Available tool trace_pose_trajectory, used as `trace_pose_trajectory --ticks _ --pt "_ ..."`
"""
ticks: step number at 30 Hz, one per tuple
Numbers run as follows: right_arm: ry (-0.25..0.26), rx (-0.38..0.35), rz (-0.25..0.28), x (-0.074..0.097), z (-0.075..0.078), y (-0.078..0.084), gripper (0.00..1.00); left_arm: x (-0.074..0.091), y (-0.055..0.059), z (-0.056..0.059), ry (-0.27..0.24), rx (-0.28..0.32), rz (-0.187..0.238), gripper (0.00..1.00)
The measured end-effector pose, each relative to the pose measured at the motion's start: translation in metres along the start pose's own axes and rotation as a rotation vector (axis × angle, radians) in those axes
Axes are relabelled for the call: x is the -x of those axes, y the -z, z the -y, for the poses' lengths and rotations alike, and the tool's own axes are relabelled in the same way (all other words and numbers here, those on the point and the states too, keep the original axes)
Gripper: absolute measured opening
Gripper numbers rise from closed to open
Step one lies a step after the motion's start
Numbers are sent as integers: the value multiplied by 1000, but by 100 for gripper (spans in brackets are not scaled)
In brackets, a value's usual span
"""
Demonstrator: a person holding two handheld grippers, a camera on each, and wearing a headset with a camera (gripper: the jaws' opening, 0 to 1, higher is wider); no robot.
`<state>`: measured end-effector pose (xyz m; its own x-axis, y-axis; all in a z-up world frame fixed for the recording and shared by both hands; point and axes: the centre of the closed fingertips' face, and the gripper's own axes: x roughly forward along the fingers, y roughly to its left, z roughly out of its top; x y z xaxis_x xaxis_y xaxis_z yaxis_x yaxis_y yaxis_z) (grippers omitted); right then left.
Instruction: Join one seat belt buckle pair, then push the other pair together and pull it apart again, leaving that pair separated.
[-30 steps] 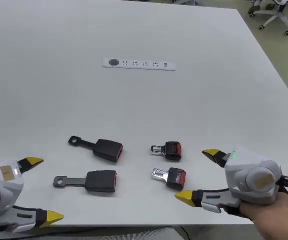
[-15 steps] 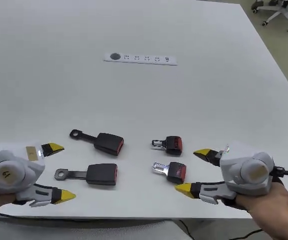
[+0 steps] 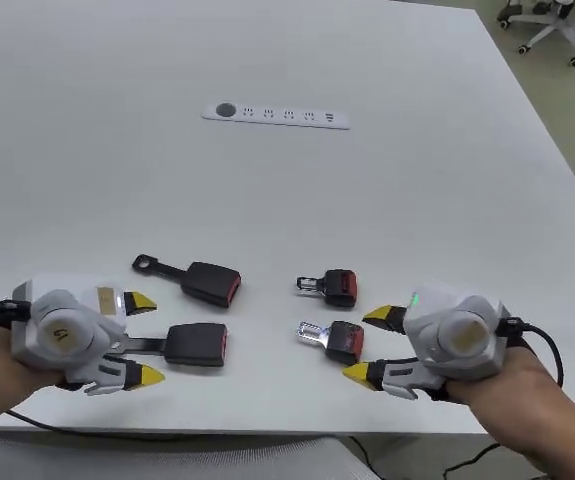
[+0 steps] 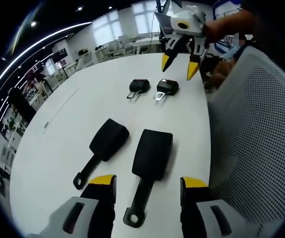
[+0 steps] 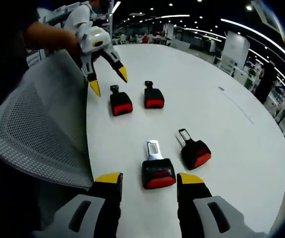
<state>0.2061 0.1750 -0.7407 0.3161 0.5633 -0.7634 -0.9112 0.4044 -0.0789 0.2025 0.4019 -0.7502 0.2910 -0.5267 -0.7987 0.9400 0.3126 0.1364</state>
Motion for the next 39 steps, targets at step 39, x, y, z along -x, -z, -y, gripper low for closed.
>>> trace_pose_trajectory --ticks 39 --pt "-212 160 -150 -39 10 17 33 -40 -8 4 142 -111 -66 36"
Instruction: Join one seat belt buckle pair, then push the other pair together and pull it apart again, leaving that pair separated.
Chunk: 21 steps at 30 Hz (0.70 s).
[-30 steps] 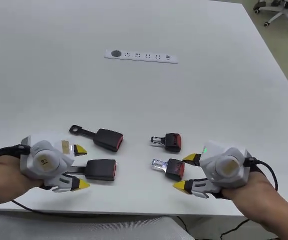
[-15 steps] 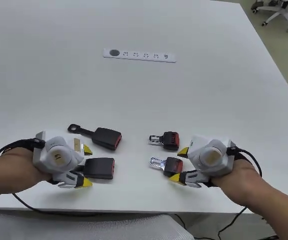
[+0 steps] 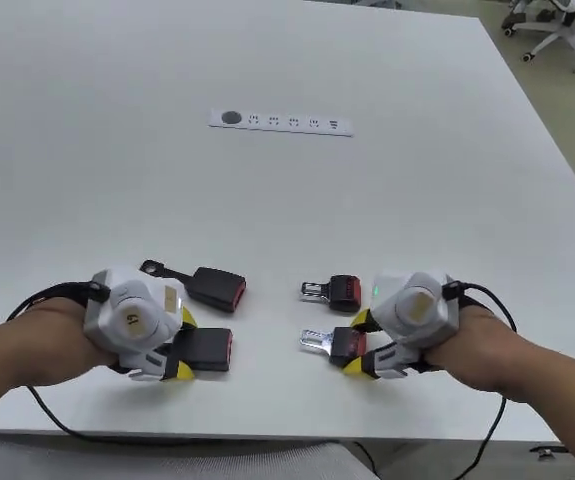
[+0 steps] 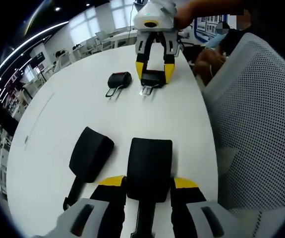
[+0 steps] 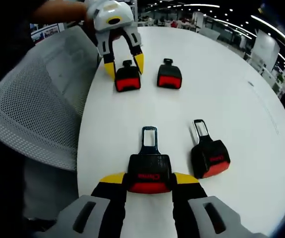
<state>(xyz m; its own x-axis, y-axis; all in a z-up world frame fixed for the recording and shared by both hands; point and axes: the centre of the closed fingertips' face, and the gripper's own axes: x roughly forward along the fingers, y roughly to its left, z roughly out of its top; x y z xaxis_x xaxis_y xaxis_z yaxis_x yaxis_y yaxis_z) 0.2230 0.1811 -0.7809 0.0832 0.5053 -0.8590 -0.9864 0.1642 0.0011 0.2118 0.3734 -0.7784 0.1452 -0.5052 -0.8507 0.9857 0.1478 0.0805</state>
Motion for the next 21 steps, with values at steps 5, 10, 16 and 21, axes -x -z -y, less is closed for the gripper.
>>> trace_pose_trajectory --ticks 5,10,16,21 --pt "-14 25 -15 -1 0 1 33 0 -1 1 11 -23 -11 35" --pt "-12 31 -26 -2 1 2 33 -1 -2 0 24 -42 -39 34" --pt "-12 31 -24 -2 0 2 33 -3 0 1 39 -35 -44 34" --pt "-35 77 -27 -6 -7 -3 33 -2 0 1 33 -24 -42 34"
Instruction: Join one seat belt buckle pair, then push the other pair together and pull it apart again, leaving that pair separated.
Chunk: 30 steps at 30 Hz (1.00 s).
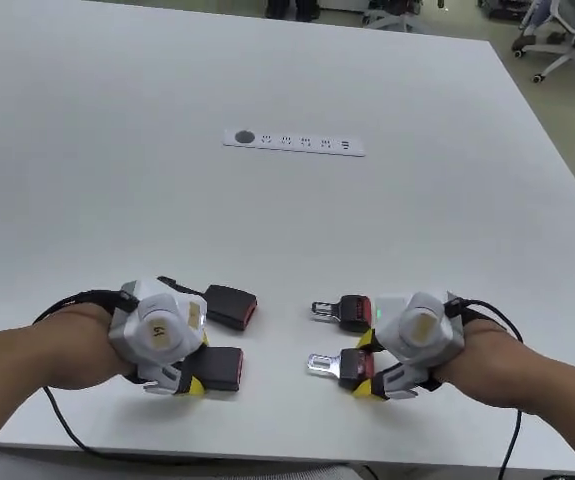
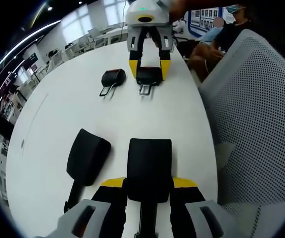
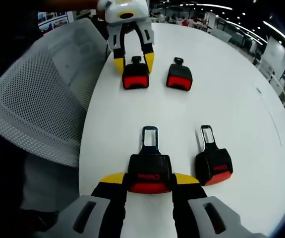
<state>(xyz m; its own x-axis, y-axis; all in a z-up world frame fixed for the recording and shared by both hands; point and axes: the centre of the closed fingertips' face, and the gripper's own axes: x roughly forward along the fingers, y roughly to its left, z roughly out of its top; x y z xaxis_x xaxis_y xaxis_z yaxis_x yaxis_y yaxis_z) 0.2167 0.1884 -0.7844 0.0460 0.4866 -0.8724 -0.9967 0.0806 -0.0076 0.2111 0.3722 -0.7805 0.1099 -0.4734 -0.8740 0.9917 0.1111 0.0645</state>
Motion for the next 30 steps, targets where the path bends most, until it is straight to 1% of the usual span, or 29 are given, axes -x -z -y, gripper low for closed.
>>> trace_pose_trajectory --ticks 4,8,10,13,17,22,23,26,29,30 --pt "-9 24 2 -4 -4 -5 33 0 1 -1 3 22 9 34" --pt "-15 28 -3 -8 -6 -10 33 -1 -3 2 11 25 -7 34" --pt "-20 36 -6 -8 -9 -12 33 -1 -1 2 13 28 -9 34" --pt "-21 40 -5 -10 -8 -15 33 -1 0 1 14 32 -9 34" --pt "-11 31 6 -15 -9 -24 32 -1 -1 1 16 36 -8 34" --pt "-13 28 25 -23 -15 -39 32 -1 0 2 15 35 -4 34" --pt "-13 27 25 -24 -15 -40 32 0 -1 2 15 34 -4 34" --pt "-12 19 25 -29 -15 -51 32 -1 -1 2 16 32 -8 34" --pt "-17 23 25 -31 -16 -57 32 -1 -1 2 13 30 -11 34" --pt "-26 22 31 -33 -18 -61 32 -1 -1 2 13 30 -11 34"
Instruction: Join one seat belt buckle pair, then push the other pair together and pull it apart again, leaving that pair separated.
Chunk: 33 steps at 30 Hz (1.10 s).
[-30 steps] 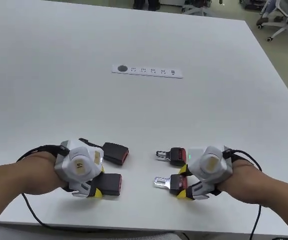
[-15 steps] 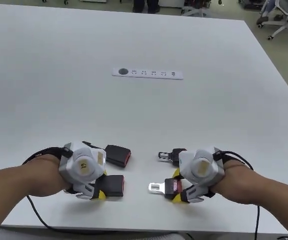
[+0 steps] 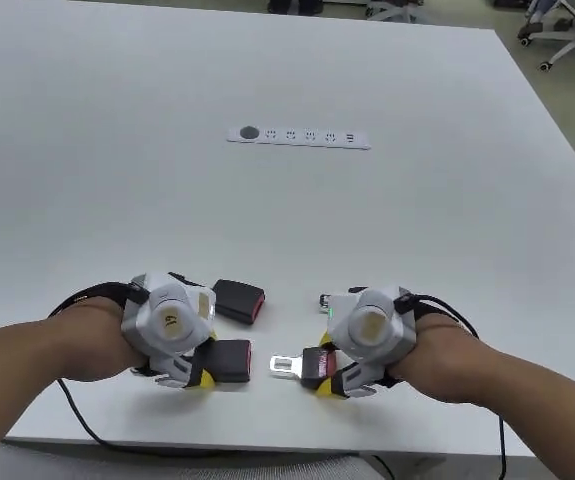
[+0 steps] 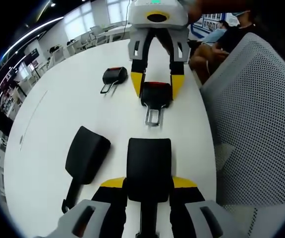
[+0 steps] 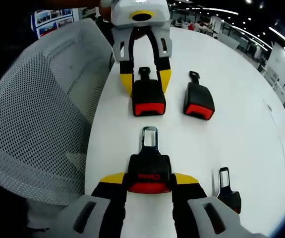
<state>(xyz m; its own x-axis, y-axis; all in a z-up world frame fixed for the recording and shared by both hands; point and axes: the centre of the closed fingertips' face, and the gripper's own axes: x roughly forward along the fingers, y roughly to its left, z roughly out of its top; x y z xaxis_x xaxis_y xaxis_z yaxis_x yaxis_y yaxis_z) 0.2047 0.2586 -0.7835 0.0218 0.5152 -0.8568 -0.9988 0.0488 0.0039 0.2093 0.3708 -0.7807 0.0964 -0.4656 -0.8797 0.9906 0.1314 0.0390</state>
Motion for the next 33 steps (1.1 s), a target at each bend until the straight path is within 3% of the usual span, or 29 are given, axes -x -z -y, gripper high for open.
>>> trace_pose_trajectory --ticks 6,17,26,33 --pt "-2 -5 5 -4 0 -7 32 0 1 -1 7 15 11 34" --pt "-7 26 -14 -12 3 -18 32 -1 1 -2 18 3 -7 34" --pt "-16 36 7 -15 5 -23 32 -1 -1 0 35 -17 -26 34" --pt "-18 47 17 -17 4 -28 32 0 -1 0 31 -27 -8 34"
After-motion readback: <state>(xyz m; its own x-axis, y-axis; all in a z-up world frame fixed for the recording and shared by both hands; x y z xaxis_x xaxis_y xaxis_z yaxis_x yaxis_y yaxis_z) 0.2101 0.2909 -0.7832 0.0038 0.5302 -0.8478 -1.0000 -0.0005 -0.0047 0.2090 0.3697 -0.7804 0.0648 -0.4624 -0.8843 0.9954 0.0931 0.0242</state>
